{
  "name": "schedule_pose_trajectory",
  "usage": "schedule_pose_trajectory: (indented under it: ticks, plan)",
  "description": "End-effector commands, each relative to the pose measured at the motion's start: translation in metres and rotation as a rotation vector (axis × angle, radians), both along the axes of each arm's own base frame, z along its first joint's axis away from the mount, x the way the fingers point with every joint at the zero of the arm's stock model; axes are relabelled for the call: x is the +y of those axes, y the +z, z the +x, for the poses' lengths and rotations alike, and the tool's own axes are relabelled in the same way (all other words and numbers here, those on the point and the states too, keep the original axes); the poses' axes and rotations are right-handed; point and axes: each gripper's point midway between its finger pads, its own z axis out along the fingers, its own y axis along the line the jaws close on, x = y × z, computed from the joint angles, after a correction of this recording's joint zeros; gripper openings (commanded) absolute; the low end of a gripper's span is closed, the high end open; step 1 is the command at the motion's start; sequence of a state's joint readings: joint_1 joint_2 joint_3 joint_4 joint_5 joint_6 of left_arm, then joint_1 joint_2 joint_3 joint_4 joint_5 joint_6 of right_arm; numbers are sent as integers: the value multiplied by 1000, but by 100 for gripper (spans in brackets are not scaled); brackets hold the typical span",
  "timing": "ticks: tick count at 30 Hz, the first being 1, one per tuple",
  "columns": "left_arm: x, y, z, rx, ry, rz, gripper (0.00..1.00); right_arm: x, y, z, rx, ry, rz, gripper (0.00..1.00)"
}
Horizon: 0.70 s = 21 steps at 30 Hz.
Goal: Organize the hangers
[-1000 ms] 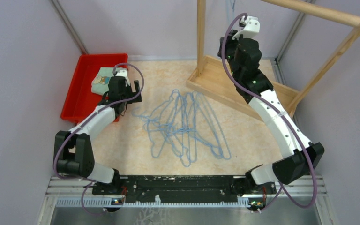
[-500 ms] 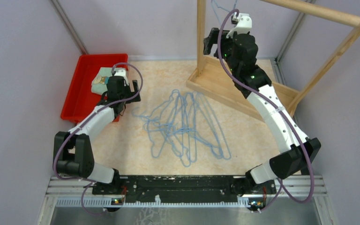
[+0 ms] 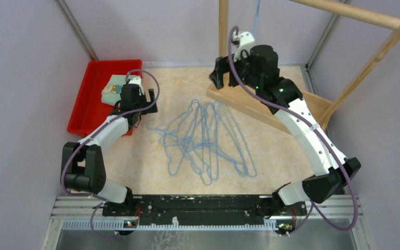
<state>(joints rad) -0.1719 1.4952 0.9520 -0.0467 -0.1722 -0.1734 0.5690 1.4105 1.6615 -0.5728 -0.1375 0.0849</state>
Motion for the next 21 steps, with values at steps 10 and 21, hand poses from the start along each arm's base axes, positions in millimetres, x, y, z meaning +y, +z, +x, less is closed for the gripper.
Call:
schedule_pose_trajectory:
  ticks: [10, 21]
  plan:
    - [-2, -3, -10, 25, -9, -30, 100, -2, -221, -74, 421, 189, -292, 79]
    - [-2, -16, -27, 67, -8, -41, 100, -12, -299, -81, 536, 127, -382, 65]
